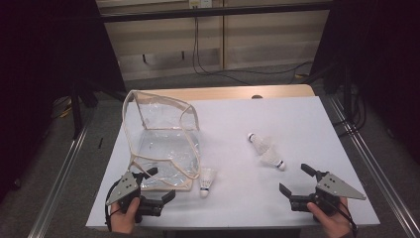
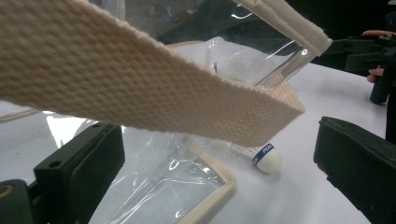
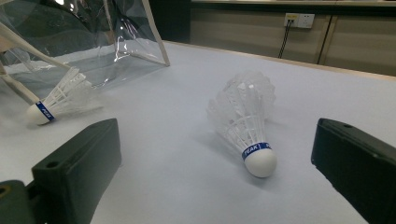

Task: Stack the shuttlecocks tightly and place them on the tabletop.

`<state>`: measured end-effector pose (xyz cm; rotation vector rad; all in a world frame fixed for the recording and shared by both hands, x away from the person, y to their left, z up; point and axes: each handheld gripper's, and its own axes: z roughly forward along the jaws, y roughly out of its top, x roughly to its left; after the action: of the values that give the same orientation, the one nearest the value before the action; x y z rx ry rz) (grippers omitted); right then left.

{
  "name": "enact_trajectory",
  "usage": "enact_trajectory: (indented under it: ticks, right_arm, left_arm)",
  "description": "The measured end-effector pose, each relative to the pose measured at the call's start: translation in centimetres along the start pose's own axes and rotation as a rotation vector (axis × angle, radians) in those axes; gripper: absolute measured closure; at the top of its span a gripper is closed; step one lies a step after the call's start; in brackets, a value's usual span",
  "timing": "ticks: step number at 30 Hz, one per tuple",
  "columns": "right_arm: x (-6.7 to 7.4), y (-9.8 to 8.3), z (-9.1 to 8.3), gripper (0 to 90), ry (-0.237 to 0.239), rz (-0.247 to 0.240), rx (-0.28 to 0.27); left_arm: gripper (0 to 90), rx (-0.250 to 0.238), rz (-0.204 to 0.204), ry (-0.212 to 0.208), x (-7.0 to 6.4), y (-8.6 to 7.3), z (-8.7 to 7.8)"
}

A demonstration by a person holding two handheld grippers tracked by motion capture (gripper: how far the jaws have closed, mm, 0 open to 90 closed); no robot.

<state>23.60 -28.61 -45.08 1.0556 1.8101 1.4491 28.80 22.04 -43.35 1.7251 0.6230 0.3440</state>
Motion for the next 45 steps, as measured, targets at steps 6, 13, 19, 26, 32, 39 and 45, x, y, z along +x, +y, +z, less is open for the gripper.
enact_trajectory:
  ticks: [6,13,19,26,32,39,45]
  right_arm:
    - [0.0,0.0,0.1,1.0,0.003,-0.002,0.0]
    - [0.0,0.0,0.1,1.1,0.007,-0.001,0.002]
    - [0.0,0.0,0.2,1.1,0.005,-0.002,0.002]
    - [0.0,0.0,0.2,1.1,0.007,-0.003,0.002]
    - [0.0,0.1,0.4,1.1,0.012,-0.007,0.002]
    - [0.1,0.1,0.4,1.1,0.011,-0.008,0.001]
    - [0.1,0.1,0.4,1.1,0.012,-0.007,0.0]
  left_arm:
    - [1.6,0.001,-0.004,-0.003,-0.2,-0.1,0.0]
    - [2.2,0.033,0.003,-0.031,-0.5,-0.1,0.4]
    - [2.1,0.03,-0.01,-0.051,-0.9,-0.1,0.7]
    - [2.2,0.052,-0.011,-0.081,-1.1,-0.2,1.0]
    - [1.7,0.059,-0.008,-0.086,-1.4,-0.2,1.1]
    - [1.6,0.072,-0.005,-0.09,-1.5,-0.3,1.2]
    - [1.6,0.082,0.0,-0.087,-1.5,-0.3,1.3]
